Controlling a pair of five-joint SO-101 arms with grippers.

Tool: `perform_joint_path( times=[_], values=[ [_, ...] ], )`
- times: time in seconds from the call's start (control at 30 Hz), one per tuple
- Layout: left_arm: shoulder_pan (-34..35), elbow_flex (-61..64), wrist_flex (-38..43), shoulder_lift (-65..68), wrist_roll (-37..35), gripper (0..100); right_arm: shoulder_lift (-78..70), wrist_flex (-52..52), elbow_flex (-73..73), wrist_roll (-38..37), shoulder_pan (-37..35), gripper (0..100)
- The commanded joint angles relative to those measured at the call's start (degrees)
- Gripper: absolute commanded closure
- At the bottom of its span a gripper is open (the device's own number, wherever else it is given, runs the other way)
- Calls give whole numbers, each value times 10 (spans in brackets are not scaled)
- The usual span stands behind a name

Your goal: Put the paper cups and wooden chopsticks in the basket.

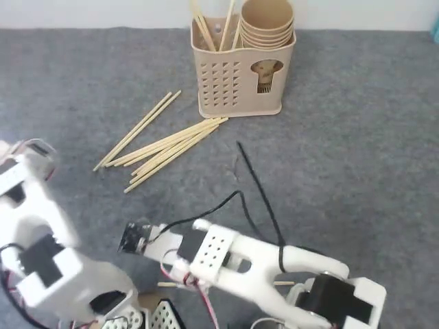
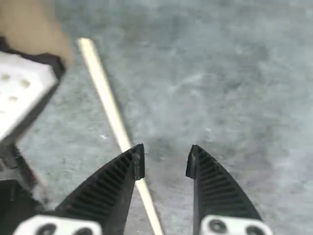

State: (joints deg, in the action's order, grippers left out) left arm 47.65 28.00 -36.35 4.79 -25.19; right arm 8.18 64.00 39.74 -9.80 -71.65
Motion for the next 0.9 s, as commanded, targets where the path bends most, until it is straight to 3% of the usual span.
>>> perform_joint_path(
  times=[0.0,0.13,0.43,0.5,0.6,0.87],
  values=[
    [33,-65,1,35,-69,859,2,-9,3,13,-27,851],
    [56,-116,-2,98,-109,859,1,-14,16,11,-50,850],
    [60,-164,-30,144,-113,862,-22,-95,62,8,-36,855],
    [60,-164,-31,144,-113,862,-22,-95,62,9,-21,875],
    [60,-163,-32,144,-113,863,-20,-96,62,15,13,994],
    [47,-166,-62,143,-113,863,65,-34,39,40,58,991]
  ],
)
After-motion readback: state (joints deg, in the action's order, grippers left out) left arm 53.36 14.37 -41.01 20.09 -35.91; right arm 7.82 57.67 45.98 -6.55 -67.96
